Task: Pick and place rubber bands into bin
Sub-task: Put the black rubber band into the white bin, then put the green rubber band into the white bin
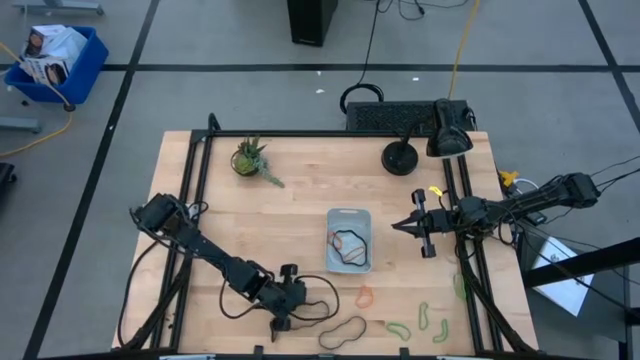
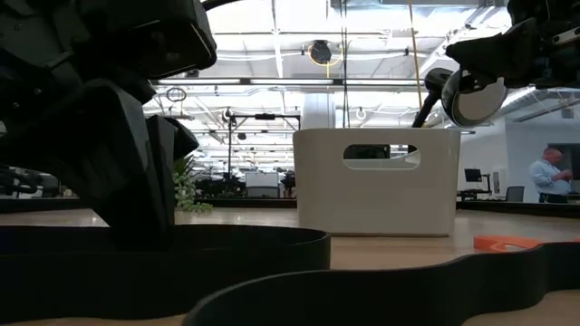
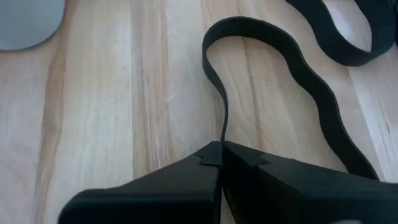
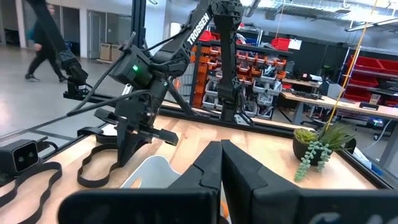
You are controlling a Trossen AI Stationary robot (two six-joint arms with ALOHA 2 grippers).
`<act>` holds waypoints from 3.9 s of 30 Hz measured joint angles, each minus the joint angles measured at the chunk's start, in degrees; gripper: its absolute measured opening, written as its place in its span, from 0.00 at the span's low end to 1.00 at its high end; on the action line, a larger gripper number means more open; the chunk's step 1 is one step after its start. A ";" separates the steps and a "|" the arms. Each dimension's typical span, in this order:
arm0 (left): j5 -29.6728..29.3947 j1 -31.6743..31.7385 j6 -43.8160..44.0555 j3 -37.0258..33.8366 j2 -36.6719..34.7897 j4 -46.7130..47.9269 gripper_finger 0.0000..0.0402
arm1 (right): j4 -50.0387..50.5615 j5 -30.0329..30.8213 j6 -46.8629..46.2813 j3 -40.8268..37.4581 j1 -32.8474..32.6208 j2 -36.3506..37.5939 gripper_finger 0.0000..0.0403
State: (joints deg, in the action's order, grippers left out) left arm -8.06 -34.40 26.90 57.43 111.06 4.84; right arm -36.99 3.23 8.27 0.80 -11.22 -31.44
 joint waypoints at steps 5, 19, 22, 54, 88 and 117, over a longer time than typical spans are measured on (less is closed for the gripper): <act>-2.60 -0.12 -6.86 -0.77 -8.06 3.84 0.02 | 0.41 -0.16 -0.09 0.00 0.00 0.00 0.00; -20.46 -2.51 -21.67 -2.28 -32.74 7.64 0.01 | 0.61 -0.31 -1.62 0.00 -0.02 -0.59 0.00; -22.63 -1.72 -22.59 -6.77 -37.29 4.93 0.01 | 0.71 -0.31 -1.62 0.02 -0.02 -0.61 0.00; -24.50 11.07 -20.22 -55.34 -58.18 -51.59 0.00 | 0.85 -0.09 -1.04 0.04 -0.02 -0.63 0.00; 2.78 29.30 -24.20 12.04 -3.91 -11.44 0.00 | 0.80 -0.31 -0.54 0.04 -0.02 -0.63 0.00; 3.56 25.48 -44.73 3.90 -23.34 -8.28 0.32 | 0.80 -0.38 -3.23 0.00 -0.09 -0.69 0.01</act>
State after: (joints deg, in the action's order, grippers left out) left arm -4.50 -8.93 -17.83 61.33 87.72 -3.44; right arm -36.18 2.85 5.04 0.80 -11.31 -32.13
